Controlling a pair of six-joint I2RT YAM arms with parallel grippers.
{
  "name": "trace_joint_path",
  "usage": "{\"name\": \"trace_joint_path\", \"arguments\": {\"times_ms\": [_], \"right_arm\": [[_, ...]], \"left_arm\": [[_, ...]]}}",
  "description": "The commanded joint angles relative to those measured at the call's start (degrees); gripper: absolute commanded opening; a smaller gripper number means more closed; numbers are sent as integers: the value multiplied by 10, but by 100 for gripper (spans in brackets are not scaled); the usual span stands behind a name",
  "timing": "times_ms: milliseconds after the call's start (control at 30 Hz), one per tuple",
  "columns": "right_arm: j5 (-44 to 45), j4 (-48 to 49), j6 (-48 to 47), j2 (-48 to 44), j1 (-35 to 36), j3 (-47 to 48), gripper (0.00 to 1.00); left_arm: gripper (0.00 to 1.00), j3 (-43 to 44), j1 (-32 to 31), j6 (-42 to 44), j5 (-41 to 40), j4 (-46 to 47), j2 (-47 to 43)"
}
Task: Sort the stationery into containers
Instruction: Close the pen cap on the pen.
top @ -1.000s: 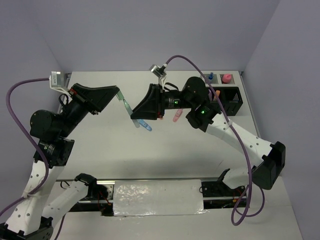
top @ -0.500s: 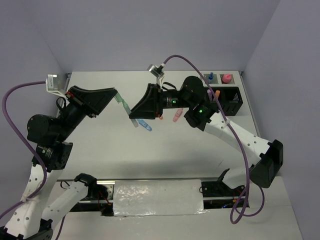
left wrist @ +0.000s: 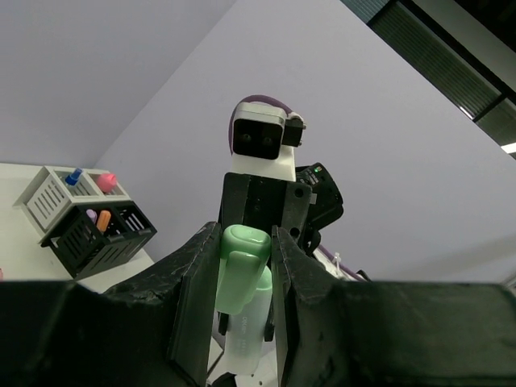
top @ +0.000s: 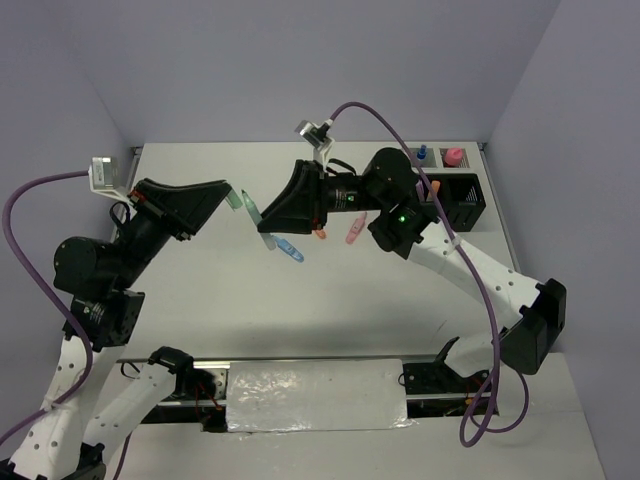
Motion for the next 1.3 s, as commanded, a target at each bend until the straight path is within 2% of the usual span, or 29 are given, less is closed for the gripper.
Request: {"name": "trace_joint_path", "arguments": {"times_ms": [0,200,400,1267], "right_arm": [[8,6,-16,-18,0,5,0],[30,-54,-58,-31,2,-10,0],[34,-52,-55,-36,2,-25,0],[0,-32,-28,12,3,62,0]], "left_arm": [[0,19,0,9,-14,8,-6],[0,51,1,26,-33,-6,11],[0,64,0,21,-23,21,32],[0,23,0,-5,5,57,39]]}}
